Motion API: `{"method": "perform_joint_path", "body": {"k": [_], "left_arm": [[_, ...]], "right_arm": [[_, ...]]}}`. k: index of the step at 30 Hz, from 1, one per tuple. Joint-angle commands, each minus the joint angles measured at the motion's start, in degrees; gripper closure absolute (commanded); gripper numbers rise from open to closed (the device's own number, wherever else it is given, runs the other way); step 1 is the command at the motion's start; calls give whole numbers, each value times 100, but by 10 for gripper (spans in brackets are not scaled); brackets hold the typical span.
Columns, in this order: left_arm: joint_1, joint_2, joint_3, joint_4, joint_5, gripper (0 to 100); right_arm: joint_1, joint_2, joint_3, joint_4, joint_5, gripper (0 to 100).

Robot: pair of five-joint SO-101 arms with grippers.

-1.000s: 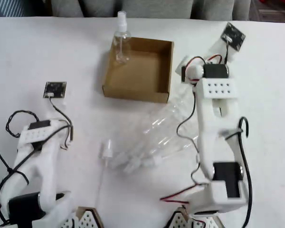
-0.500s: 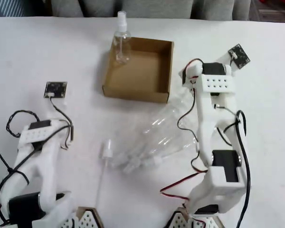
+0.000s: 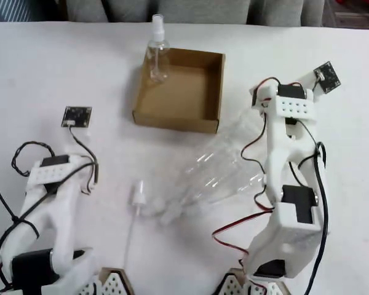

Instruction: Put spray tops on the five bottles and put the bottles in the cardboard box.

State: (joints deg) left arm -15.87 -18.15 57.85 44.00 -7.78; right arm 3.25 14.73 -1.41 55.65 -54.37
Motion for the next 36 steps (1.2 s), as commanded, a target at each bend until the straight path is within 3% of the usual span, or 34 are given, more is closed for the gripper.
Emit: {"method": "perform_joint_path", "body": {"k": [1,27,33,36], "left_arm": [[101,4,-299,105,-44,978],[101,4,-299,105,-44,978],[101,4,-299,105,-44,978],[101,4,-299,114,-44,978]], "right_arm": [[13,-48,-290,-66,-62,598],[-163,1991,-1820,-277,9,597],[-418,2343,-2136,-277,1143,612],[-382,2396,-2207,-277,1231,724]]}}
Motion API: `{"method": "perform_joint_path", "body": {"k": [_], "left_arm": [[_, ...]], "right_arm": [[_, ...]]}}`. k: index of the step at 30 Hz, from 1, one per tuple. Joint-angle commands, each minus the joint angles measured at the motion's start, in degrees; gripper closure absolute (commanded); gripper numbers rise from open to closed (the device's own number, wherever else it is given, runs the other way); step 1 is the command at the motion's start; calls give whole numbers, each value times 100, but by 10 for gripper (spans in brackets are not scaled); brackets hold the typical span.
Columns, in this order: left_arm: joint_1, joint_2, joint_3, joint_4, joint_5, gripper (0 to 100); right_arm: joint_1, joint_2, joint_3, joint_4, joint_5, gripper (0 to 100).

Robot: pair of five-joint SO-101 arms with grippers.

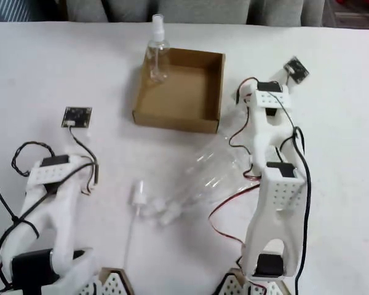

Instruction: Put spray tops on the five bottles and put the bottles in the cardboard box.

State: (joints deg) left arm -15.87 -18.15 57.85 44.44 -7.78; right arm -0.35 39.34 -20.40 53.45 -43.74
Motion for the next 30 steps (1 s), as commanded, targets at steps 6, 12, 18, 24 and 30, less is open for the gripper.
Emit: {"method": "perform_joint_path", "body": {"k": [6,12,18,24,30], "left_arm": [[101,4,-299,70,-44,978],[101,4,-299,70,-44,978],[101,-4,-299,70,-44,978],[66,-4,-299,70,-44,978],[57,-4,-316,35,-44,978]], "right_arm": [[154,-92,-325,-101,484,972],[418,-198,-316,-48,589,930],[699,-989,-281,681,738,983],[690,-1859,-281,1684,1635,982],[136,-2677,-273,2862,2163,982]]}}
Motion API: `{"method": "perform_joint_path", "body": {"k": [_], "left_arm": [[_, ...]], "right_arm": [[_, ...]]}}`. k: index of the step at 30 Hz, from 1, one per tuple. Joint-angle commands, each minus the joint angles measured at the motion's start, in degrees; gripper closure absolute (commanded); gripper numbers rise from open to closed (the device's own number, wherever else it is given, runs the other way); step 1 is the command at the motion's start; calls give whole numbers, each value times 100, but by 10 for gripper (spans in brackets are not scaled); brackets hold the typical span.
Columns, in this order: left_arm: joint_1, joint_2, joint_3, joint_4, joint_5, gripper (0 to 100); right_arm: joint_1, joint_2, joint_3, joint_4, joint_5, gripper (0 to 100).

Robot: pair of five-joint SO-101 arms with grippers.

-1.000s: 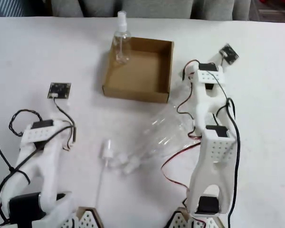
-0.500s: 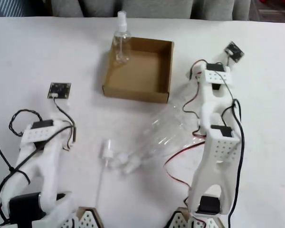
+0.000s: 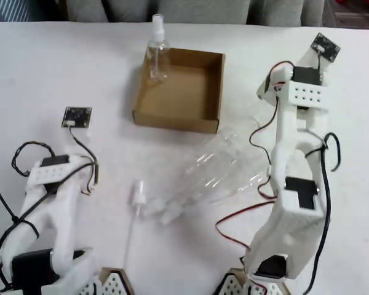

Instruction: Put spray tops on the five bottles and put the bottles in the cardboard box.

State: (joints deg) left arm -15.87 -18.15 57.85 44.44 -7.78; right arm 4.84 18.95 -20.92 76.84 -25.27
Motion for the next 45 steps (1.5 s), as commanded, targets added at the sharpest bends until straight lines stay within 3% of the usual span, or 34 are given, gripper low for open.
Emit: {"method": "perform_joint_path", "body": {"k": [1,6,11,14,23,31,37,40,45], "left_arm": [[57,-4,-316,26,-44,978],[-22,-4,-334,18,-26,977],[-620,-4,-369,-264,193,977],[-963,40,-598,-264,580,976],[-1420,48,-738,-343,607,976],[-1684,1068,-1600,158,1002,976],[-1684,1516,-2075,580,1002,978],[-1675,1516,-2075,580,1002,978],[-1648,1516,-2057,589,1002,978]], "right_arm": [[-567,-734,-220,708,404,982],[-1675,-936,-211,1490,782,982],[-2923,-963,220,1684,923,982],[-3635,-945,774,1262,932,982],[-5323,-945,2462,-892,949,981],[-5666,-945,2681,-1288,1582,954],[-5560,-1059,2646,-1095,1960,717],[-5367,-1323,2470,-690,2391,720],[-4884,-1833,2400,-171,2435,721]]}}
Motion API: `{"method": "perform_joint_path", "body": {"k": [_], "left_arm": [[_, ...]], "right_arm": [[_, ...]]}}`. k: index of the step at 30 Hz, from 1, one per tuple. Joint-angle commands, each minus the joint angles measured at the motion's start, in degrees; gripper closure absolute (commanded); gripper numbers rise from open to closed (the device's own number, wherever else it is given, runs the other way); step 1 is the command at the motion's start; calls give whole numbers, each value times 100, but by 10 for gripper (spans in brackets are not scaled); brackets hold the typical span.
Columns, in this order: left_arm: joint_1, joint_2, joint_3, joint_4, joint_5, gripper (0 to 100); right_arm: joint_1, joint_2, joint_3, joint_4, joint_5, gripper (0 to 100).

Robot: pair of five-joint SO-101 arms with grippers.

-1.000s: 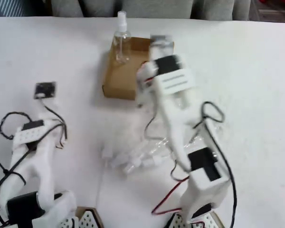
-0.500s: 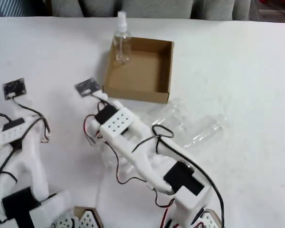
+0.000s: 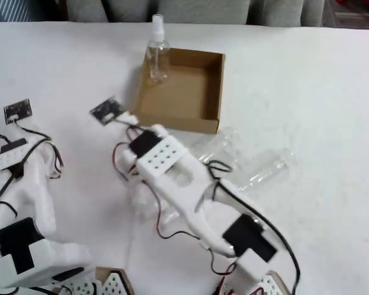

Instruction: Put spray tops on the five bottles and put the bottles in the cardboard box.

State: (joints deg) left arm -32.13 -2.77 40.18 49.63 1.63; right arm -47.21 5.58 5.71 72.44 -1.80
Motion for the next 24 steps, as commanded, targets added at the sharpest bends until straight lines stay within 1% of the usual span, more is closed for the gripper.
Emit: {"method": "perform_joint_path", "body": {"k": [1,5,6,9,11,14,17,24], "left_arm": [[-22,-22,-273,70,62,978],[180,-40,-149,70,53,978],[259,-48,-149,79,44,979],[514,-277,-44,185,53,979],[769,-593,229,105,53,979],[1156,-1314,721,-9,70,979],[1815,-2158,1204,-9,79,978],[3908,-3767,1987,-18,70,976]], "right_arm": [[444,-593,-264,338,97,722],[1015,-778,-255,400,70,724],[1156,-787,-255,400,53,738],[1534,-796,-273,338,53,830],[1710,-796,-281,277,53,900],[1895,-769,-246,4,53,963],[2070,-690,-255,-57,53,966],[2246,-154,-273,-391,70,967]]}}
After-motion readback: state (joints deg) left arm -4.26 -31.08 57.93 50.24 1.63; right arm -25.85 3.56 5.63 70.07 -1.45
